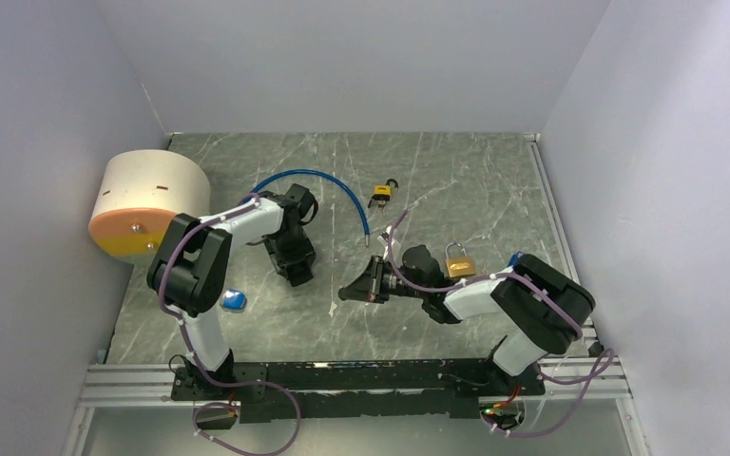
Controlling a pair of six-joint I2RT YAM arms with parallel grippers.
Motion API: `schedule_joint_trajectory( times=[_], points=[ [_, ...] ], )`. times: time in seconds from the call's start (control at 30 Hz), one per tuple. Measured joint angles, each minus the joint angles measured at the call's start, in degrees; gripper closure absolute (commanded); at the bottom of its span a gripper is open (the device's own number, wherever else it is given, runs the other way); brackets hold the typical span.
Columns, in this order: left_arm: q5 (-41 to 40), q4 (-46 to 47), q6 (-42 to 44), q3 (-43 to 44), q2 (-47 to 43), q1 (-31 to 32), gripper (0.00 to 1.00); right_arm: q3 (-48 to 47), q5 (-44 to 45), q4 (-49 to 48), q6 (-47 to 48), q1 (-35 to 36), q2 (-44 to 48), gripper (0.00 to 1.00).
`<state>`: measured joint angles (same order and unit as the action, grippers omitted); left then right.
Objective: Unlock with the key
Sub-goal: Pick up the lock from the center of the board.
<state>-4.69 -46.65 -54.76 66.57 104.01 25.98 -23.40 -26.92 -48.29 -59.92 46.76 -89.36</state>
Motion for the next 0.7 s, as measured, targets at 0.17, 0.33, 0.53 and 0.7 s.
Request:
schedule_joint_trajectory(
  times=[0.17,0.33,0.53,0.7],
  points=[
    [0.9,-1.01,1.22,0.9,0.59,0.0,0.9,0.04,1.14,-3.58,-1.84,0.85,-3.26,1.0],
    [2.05,-4.7,2.05,4.52,3.08,0.02,0.88,0.04,2.73,-7.37,-4.57,2.54,-7.1,1.0],
    [-1.97,-14.45,2.58,10.38,3.67,0.42,0.91,-0.09,4.13,-12.2,-8.37,4.72,-11.43,1.0],
    [-10.62,-26.32,1.31,15.8,4.13,2.1,0.92,-1.18,4.83,-13.57,-9.81,6.08,-12.09,1.0]
  ],
)
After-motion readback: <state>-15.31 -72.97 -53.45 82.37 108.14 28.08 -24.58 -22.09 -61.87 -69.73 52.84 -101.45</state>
